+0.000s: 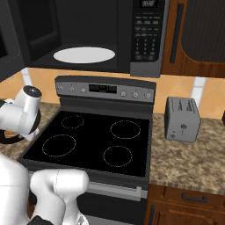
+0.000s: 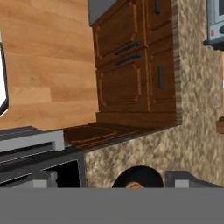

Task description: Open the microwave, place the bowl with waffle inside the microwave, then close the microwave door and turn it on.

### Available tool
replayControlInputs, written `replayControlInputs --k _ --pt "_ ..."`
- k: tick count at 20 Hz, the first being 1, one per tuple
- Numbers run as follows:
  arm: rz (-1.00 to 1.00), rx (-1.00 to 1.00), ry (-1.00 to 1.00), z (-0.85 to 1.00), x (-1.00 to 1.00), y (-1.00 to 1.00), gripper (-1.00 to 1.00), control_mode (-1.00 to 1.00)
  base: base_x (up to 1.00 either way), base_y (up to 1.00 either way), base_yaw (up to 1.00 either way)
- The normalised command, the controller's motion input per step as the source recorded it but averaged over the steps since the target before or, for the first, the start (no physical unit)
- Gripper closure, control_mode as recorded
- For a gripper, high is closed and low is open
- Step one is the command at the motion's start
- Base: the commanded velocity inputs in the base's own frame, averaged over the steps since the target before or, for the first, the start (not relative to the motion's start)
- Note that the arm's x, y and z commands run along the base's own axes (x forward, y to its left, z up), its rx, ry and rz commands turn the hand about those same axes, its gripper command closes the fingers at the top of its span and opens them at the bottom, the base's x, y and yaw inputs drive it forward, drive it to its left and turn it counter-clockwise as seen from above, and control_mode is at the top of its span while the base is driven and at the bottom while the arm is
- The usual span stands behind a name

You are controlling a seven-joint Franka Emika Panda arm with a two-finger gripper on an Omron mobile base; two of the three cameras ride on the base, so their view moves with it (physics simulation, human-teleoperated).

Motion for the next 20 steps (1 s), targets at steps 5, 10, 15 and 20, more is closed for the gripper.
replayControlInputs --k 5,10,15,20 --pt "0.09 -0.03 0.00 -0.30 0.57 0.46 -1.00 -1.00 0.00 0.00 0.00" --pt "0.04 -0.08 0.08 -0.32 0.70 0.53 -1.00 -1.00 0.00 0.00 0.00" --pt "0.00 -0.05 0.12 -0.35 0.75 0.12 -1.00 -1.00 0.00 0.00 0.00" --pt "0.00 -0.04 0.02 -0.40 0.77 0.27 -1.00 -1.00 0.00 0.00 0.00"
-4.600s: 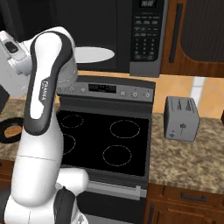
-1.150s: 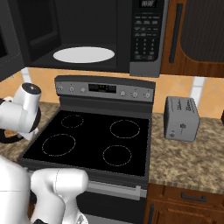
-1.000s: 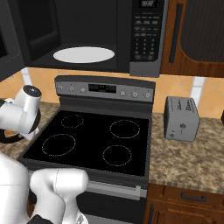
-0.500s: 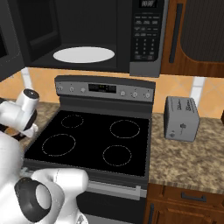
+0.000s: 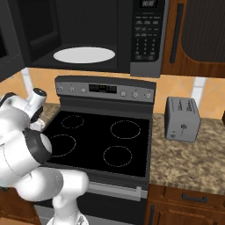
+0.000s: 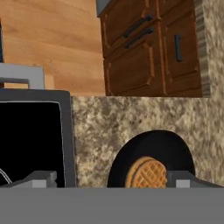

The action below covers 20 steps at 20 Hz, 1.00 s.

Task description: Open the microwave, place the bowl with waffle inside the microwave, then close the microwave door and turn it on.

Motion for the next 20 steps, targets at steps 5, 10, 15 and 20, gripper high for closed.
replayControlInputs --k 5,10,15,20 --pt "0.00 -0.09 0.00 -0.47 0.61 0.53 -1.00 -1.00 0.00 0.00 0.00" --pt "0.00 -0.10 0.00 -0.56 0.51 0.42 -1.00 -1.00 0.00 0.00 0.00" --pt "0.00 -0.07 0.00 -0.41 0.52 0.44 -1.00 -1.00 0.00 0.00 0.00" --pt "0.00 -0.07 -0.01 -0.46 0.21 0.34 -1.00 -1.00 0.00 0.00 0.00"
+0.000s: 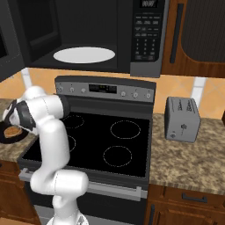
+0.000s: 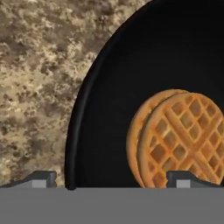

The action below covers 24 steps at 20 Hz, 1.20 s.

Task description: Open the microwave, place the bowl with waffle inside the microwave, then close the microwave door and turn it on.

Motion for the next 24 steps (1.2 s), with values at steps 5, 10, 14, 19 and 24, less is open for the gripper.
replayControlInputs --k 5,10,14,19,24 --pt "0.00 -0.07 0.00 -0.44 0.00 0.24 -1.00 -1.00 0.00 0.00 0.00" --pt "0.00 -0.04 0.00 -0.38 0.00 0.12 1.00 -1.00 0.00 0.00 0.00" --pt "0.00 0.00 0.00 -0.46 0.00 0.00 1.00 -1.00 0.00 0.00 0.00" --pt "-0.01 0.00 0.00 -0.37 0.00 -0.09 1.00 -1.00 0.00 0.00 0.00" --pt "-0.08 0.05 0.00 0.00 -0.27 -0.49 1.00 -1.00 0.00 0.00 0.00"
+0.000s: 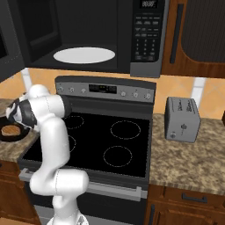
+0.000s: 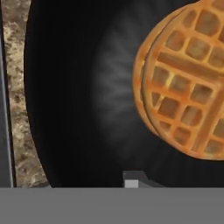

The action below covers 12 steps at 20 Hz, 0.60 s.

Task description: Open the microwave, place the bowl with waffle inside the microwave, then close the microwave door and turn it on.

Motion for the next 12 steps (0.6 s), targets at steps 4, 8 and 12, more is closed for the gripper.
replayControlInputs --k 4,8,12 --pt "-0.13 0.20 -0.07 0.00 -0.68 -1.00 1.00 -1.00 0.00 0.00 0.00" --pt "-0.13 0.29 -0.14 0.29 -0.70 -1.00 1.00 -1.00 0.00 0.00 0.00" --pt "-0.02 0.21 -0.21 0.97 -0.64 -0.99 1.00 -1.00 0.00 0.00 0.00"
